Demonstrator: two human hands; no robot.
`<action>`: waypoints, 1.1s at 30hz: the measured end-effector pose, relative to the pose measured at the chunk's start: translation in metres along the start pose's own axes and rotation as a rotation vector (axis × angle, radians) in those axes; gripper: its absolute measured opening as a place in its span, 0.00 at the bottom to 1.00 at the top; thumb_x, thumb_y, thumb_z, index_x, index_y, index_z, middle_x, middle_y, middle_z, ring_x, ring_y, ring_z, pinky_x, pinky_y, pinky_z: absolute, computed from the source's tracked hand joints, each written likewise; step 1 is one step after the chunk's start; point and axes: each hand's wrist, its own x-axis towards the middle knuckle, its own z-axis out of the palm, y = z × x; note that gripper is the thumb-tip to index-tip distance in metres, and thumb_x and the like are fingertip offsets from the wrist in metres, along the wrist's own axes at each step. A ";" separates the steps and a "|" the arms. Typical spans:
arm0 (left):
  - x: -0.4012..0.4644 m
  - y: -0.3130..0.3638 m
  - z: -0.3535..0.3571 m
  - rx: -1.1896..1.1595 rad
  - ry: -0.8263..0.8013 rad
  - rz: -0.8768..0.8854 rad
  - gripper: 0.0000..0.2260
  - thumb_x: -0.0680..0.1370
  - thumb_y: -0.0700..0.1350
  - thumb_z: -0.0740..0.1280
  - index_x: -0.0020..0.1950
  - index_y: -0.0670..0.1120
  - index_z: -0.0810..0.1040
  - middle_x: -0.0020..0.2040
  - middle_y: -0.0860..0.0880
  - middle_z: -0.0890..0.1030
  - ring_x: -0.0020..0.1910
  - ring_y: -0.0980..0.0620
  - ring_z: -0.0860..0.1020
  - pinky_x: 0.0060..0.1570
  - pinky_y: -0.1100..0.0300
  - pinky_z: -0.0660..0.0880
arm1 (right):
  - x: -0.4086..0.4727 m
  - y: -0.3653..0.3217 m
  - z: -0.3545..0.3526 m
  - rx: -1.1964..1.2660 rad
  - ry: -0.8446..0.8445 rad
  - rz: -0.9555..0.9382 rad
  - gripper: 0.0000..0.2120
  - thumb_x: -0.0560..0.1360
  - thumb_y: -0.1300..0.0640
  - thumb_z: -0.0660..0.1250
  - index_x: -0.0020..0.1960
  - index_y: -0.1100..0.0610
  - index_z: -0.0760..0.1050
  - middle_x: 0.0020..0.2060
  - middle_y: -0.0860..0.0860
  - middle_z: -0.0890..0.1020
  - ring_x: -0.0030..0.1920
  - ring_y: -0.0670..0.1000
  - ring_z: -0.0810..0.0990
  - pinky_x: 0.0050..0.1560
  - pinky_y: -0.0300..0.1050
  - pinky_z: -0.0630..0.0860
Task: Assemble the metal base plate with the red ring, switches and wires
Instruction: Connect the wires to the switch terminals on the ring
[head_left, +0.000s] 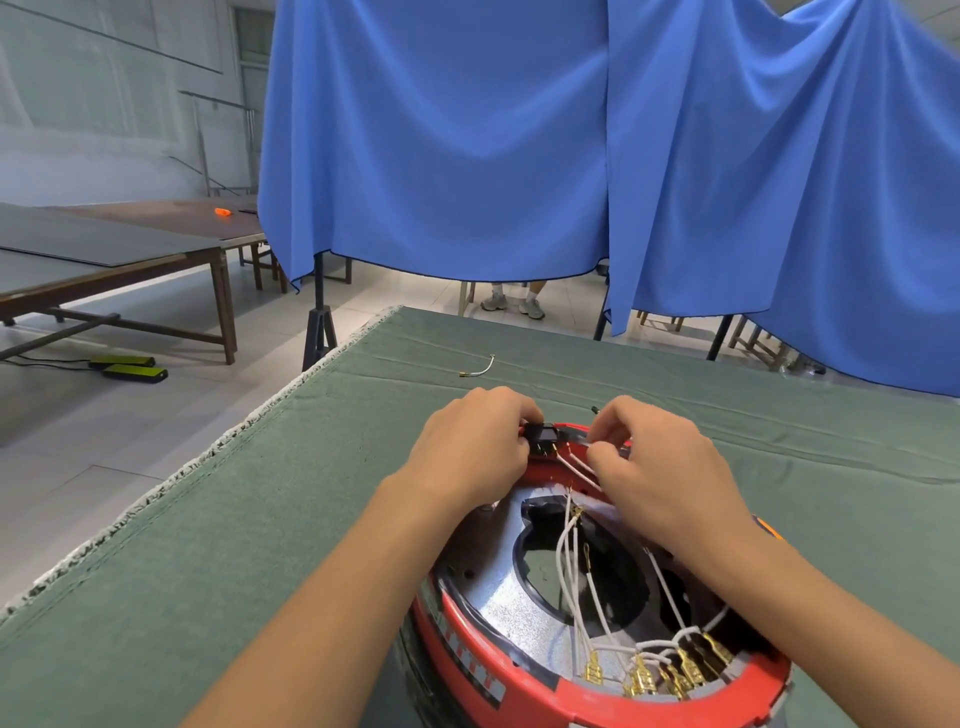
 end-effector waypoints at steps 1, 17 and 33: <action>0.000 0.000 0.000 -0.006 -0.003 0.003 0.16 0.75 0.42 0.62 0.59 0.56 0.78 0.57 0.49 0.81 0.57 0.45 0.76 0.55 0.50 0.74 | 0.000 0.001 -0.001 0.009 -0.057 0.015 0.03 0.71 0.56 0.62 0.41 0.48 0.73 0.39 0.46 0.81 0.44 0.54 0.78 0.45 0.48 0.74; 0.001 0.000 0.001 -0.028 -0.015 0.003 0.16 0.77 0.41 0.60 0.60 0.57 0.78 0.59 0.50 0.80 0.59 0.46 0.76 0.57 0.49 0.74 | 0.004 0.011 0.004 0.213 -0.369 -0.002 0.05 0.73 0.56 0.71 0.40 0.48 0.84 0.21 0.41 0.77 0.21 0.40 0.72 0.27 0.33 0.68; 0.001 0.001 0.000 -0.010 -0.027 0.007 0.16 0.78 0.42 0.60 0.61 0.58 0.77 0.60 0.49 0.79 0.59 0.46 0.76 0.57 0.49 0.74 | -0.003 0.006 0.009 0.537 -0.321 0.156 0.06 0.74 0.54 0.71 0.39 0.51 0.84 0.25 0.46 0.78 0.29 0.46 0.71 0.30 0.36 0.68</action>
